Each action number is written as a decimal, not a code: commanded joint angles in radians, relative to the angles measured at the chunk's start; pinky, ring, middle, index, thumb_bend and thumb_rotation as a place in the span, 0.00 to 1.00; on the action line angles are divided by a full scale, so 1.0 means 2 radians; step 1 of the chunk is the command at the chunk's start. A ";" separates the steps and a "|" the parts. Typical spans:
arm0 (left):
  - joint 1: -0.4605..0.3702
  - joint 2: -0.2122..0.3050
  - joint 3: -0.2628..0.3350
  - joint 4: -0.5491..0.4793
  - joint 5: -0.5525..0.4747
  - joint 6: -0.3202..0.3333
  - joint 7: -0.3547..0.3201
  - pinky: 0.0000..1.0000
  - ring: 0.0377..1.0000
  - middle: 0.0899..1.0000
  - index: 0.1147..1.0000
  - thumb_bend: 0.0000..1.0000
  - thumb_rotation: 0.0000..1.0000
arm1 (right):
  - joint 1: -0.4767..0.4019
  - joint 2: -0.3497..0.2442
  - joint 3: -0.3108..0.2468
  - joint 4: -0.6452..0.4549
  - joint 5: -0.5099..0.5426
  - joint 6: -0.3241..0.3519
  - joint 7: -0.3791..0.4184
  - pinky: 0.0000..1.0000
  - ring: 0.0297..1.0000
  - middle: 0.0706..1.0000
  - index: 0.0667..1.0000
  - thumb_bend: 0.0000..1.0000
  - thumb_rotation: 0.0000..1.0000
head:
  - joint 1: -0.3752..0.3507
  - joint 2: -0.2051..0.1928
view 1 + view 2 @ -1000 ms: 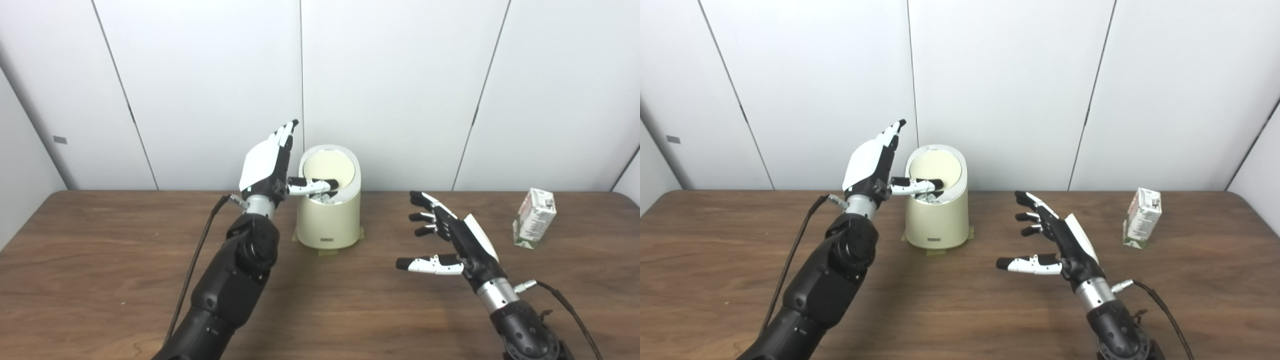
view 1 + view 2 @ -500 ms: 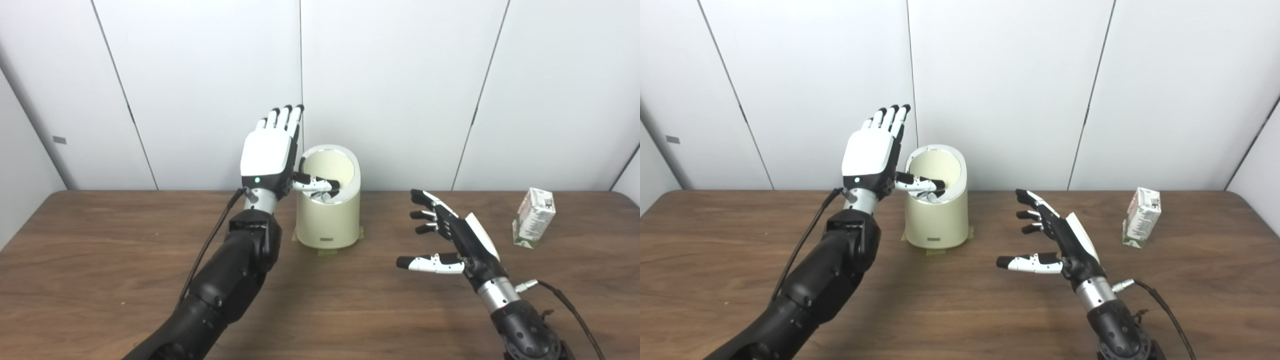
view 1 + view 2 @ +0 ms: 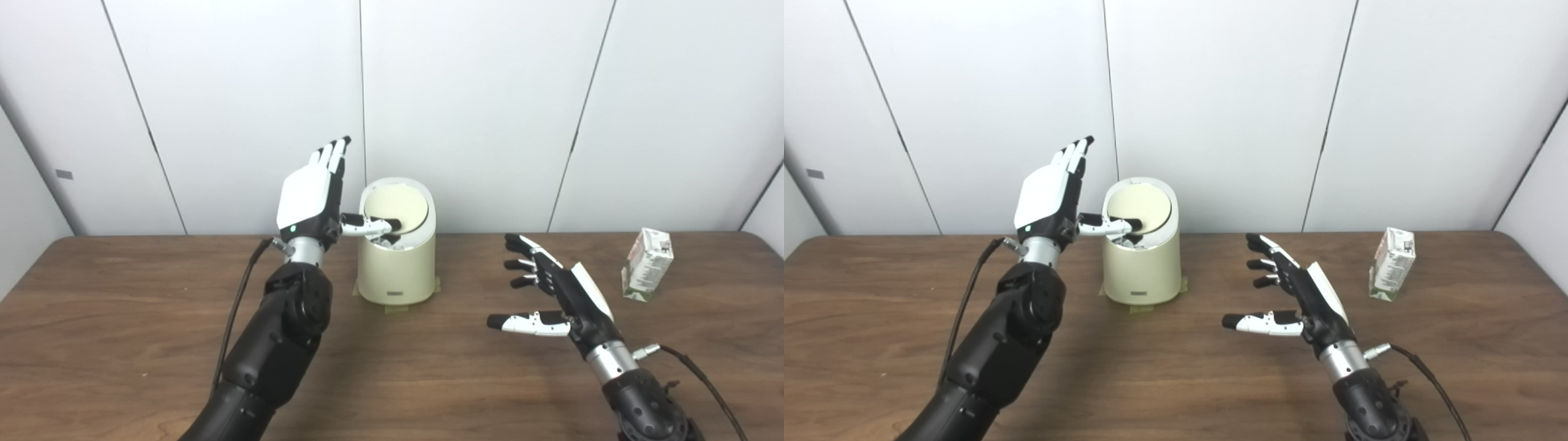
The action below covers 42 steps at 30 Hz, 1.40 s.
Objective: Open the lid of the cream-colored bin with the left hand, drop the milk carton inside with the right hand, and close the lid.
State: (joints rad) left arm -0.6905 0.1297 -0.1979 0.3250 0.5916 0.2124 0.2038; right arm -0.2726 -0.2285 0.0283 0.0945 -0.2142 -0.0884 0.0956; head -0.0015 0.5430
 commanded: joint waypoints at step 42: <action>0.203 0.076 0.147 -0.046 -0.317 -0.270 -0.174 0.66 0.68 0.74 0.79 0.81 0.20 | -0.114 -0.141 -0.069 -0.111 -0.028 0.099 0.012 0.69 0.82 0.87 0.90 0.80 0.19 | -0.180 -0.036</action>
State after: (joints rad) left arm -0.2448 0.2595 0.0904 0.2419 -0.0398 -0.2791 -0.1381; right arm -0.4590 -0.4770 -0.0844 -0.1032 -0.2528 0.0866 0.1366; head -0.3480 0.4740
